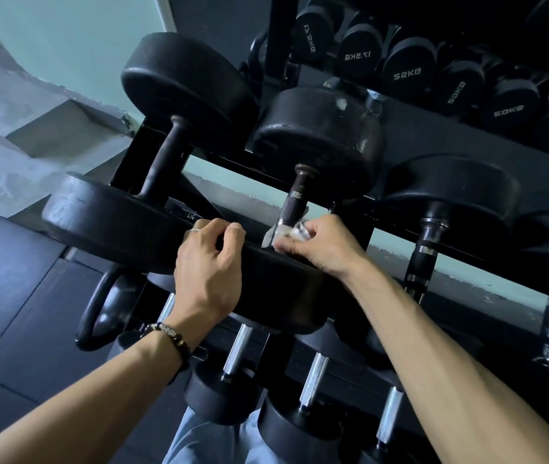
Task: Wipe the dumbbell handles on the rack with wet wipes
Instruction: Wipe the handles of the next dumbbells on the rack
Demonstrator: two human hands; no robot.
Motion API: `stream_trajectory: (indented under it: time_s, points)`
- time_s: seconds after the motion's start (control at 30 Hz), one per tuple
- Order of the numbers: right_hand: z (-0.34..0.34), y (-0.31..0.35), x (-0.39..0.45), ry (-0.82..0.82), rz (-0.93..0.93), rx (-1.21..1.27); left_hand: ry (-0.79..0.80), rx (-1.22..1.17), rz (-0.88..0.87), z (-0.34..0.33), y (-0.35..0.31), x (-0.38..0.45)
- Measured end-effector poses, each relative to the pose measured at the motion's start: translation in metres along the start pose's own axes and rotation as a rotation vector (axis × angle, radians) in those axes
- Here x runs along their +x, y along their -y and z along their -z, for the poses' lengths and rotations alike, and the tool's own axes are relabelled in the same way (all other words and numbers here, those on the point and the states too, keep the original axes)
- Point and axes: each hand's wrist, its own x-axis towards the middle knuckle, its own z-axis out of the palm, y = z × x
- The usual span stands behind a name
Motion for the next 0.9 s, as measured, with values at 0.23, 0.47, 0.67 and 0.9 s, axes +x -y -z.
stream_trajectory:
  time_s: [0.23,0.47,0.67,0.9]
  points:
    - [0.003,-0.004,0.005,-0.086,0.092,0.12,-0.003,-0.012,-0.006,-0.001,0.001,0.001]
    - [0.009,0.001,0.012,-0.19,0.075,0.282,-0.007,-0.009,-0.007,-0.002,0.001,0.0]
    - [-0.002,0.006,-0.005,-0.048,-0.051,0.085,-0.015,-0.009,-0.005,-0.001,0.0,0.001]
    - [-0.002,0.013,0.003,-0.339,0.03,0.146,-0.015,-0.021,-0.002,-0.001,0.0,0.0]
